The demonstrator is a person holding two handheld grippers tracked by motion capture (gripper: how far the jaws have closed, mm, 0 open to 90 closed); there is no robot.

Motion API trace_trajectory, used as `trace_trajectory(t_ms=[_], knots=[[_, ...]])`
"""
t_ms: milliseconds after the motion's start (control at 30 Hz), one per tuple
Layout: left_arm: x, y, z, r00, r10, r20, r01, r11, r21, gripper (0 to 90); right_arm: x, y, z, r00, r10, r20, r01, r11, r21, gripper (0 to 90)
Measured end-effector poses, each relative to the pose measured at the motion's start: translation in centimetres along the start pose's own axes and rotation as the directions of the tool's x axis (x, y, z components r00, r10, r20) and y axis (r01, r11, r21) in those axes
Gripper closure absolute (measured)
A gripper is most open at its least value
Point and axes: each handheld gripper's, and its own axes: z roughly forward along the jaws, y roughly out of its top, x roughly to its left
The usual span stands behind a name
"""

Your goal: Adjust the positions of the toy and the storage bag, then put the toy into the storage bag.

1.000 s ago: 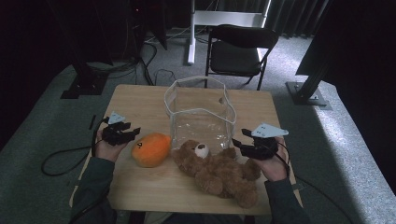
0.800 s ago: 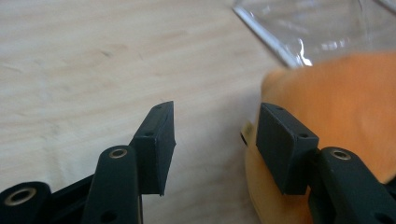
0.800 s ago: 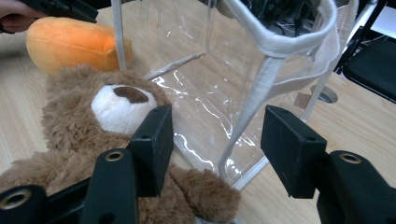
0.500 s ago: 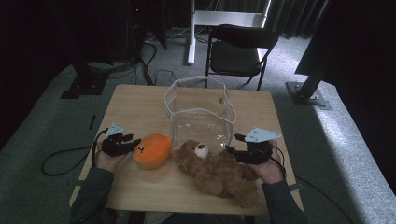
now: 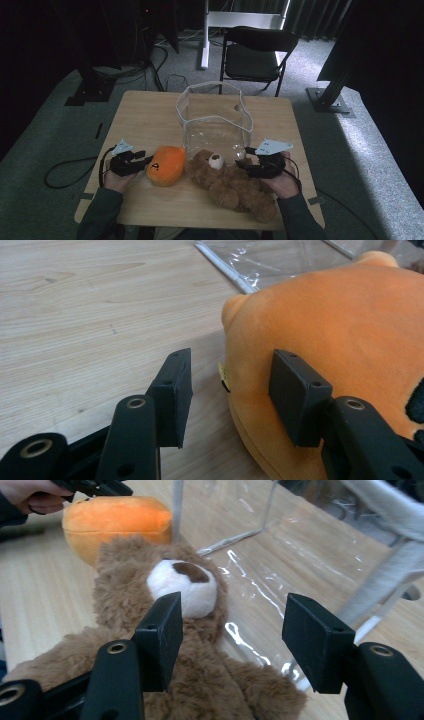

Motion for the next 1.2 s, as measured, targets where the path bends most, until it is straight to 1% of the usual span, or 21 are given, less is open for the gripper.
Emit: trace_trajectory(t_ms=[67,133,233,267,333,367,467,533,633,700,733,833,867,933,967,1033,1067,1100,1133,1167,1200], knots=[[-0.1,0.0,0.0,1.0000,0.008,-0.004,-0.008,1.0000,-0.005,51.8,0.2,0.0,0.1,1.0000,-0.001,-0.008,0.001,1.000,0.003,39.0],[0.0,0.0,0.0,0.9999,0.001,-0.013,-0.001,0.9999,-0.015,49.7,0.3,0.0,0.4,0.9994,-0.003,-0.035,0.003,1.000,0.015,37.2],[0.1,-0.1,0.0,0.9998,-0.003,-0.019,0.003,0.9998,-0.021,48.1,0.5,0.0,0.7,0.9990,-0.005,-0.044,0.006,1.000,0.029,35.4],[0.1,-0.1,0.0,0.9996,-0.004,-0.026,0.003,0.9996,-0.027,47.6,0.5,0.0,1.2,0.9986,-0.004,-0.053,0.006,0.999,0.042,33.7],[0.1,-0.2,0.0,0.9994,-0.001,-0.033,0.000,0.9995,-0.031,47.1,0.6,0.1,1.7,0.9981,0.001,-0.061,0.002,0.998,0.059,32.7],[0.1,-0.2,0.0,0.9993,0.002,-0.038,-0.004,0.9994,-0.034,46.8,0.7,0.1,1.8,0.9983,0.001,-0.058,0.003,0.998,0.061,32.0],[0.1,-0.2,0.0,0.9990,0.002,-0.044,-0.003,0.9992,-0.039,46.1,0.8,0.3,2.1,0.9975,0.000,-0.071,0.005,0.998,0.067,32.0],[0.2,-0.3,0.0,0.9988,-0.001,-0.050,-0.001,0.9991,-0.043,45.8,0.9,0.8,2.3,0.9961,-0.010,-0.088,0.017,0.997,0.080,30.7],[0.2,-0.3,0.0,0.9984,-0.002,-0.056,-0.001,0.9989,-0.047,45.7,0.9,1.2,2.7,0.9933,0.004,-0.115,0.008,0.995,0.100,29.1],[0.2,-0.3,0.0,0.9984,-0.002,-0.056,-0.001,0.9989,-0.047,45.6,0.9,1.3,2.9,0.9928,0.003,-0.120,0.011,0.994,0.108,29.1],[0.1,-0.4,0.0,0.9982,-0.003,-0.059,0.000,0.9987,-0.050,45.6,0.8,1.3,3.4,0.9921,0.012,-0.125,0.004,0.991,0.132,28.9],[0.1,-0.4,0.0,0.9982,-0.002,-0.061,-0.001,0.9987,-0.052,45.7,0.7,1.1,4.3,0.9908,0.010,-0.135,0.014,0.984,0.180,28.2],[0.1,-0.4,0.0,0.9982,-0.002,-0.061,-0.001,0.9987,-0.052,45.6,0.7,1.1,4.3,0.9908,0.010,-0.135,0.014,0.984,0.180,28.2],[0.1,-0.4,0.0,0.9981,-0.002,-0.062,-0.002,0.9986,-0.053,45.6,0.5,1.0,5.1,0.9882,0.033,-0.150,-0.002,0.979,0.204,27.1],[0.1,-0.4,0.0,0.9981,-0.002,-0.062,-0.002,0.9986,-0.053,45.6,0.5,1.0,5.1,0.9882,0.033,-0.150,-0.002,0.979,0.204,27.1],[0.1,-0.5,0.0,0.9979,0.001,-0.064,-0.005,0.9985,-0.055,45.7,0.3,0.9,5.9,0.9796,0.089,-0.180,-0.043,0.969,0.243,25.7],[0.1,-0.5,0.0,0.9980,0.000,-0.063,-0.003,0.9985,-0.055,45.6,0.1,0.8,6.1,0.9778,0.108,-0.180,-0.058,0.963,0.262,25.5],[0.1,-0.5,0.0,0.9980,0.000,-0.063,-0.003,0.9985,-0.055,45.6,0.1,0.8,6.1,0.9778,0.108,-0.180,-0.058,0.963,0.262,25.5],[0.1,-0.5,0.0,0.9980,-0.002,-0.063,-0.002,0.9985,-0.055,45.6,0.0,0.8,6.4,0.9769,0.119,-0.177,-0.067,0.959,0.276,25.4],[0.1,-0.5,0.0,0.9980,-0.003,-0.063,-0.001,0.9984,-0.056,45.6,-0.1,0.7,6.7,0.9732,0.132,-0.189,-0.073,0.954,0.291,24.5],[0.1,-0.5,0.0,0.9980,-0.003,-0.063,-0.001,0.9984,-0.056,45.6,-0.1,0.6,7.0,0.9725,0.133,-0.191,-0.072,0.952,0.298,24.0]])
